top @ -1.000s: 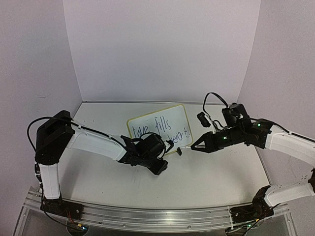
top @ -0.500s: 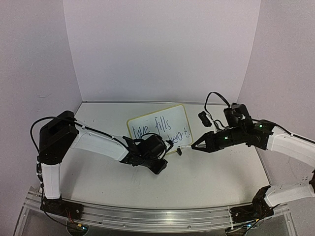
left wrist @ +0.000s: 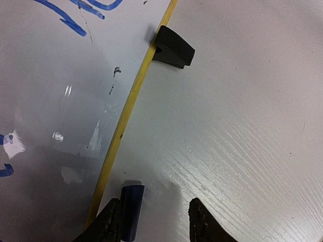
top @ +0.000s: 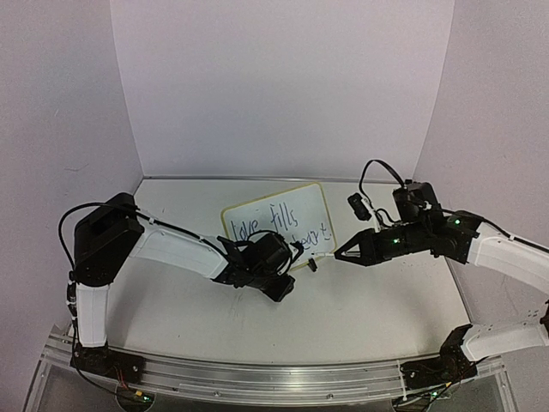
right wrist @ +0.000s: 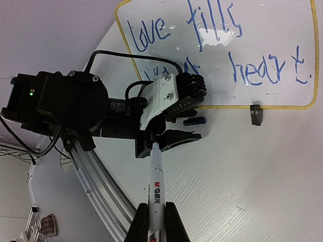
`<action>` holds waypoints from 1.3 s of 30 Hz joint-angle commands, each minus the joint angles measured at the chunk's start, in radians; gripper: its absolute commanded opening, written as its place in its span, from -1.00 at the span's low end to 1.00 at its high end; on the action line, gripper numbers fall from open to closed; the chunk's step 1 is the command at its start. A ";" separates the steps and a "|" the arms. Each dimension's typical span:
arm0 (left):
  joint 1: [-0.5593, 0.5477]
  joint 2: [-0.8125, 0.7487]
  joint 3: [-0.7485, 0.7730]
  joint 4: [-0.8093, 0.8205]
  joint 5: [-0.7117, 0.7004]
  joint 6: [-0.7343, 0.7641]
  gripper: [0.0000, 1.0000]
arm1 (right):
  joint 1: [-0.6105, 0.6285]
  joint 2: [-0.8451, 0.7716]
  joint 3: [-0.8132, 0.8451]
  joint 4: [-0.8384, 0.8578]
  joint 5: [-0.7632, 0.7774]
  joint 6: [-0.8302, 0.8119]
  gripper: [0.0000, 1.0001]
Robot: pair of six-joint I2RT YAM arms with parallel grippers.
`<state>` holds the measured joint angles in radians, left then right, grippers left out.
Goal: Write a sentence on the whiteboard
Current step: Move the pen cap to the center of the board.
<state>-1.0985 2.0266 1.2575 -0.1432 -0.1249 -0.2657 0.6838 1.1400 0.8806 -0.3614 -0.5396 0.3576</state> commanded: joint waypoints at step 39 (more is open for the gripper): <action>-0.105 -0.265 -0.298 -0.005 -0.018 -0.297 -0.90 | -0.003 -0.053 -0.058 0.050 0.026 0.027 -1.00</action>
<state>-1.1896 1.8961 1.0485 -0.1349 -0.1184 -0.4603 0.6834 1.1019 0.8303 -0.3466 -0.5316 0.3763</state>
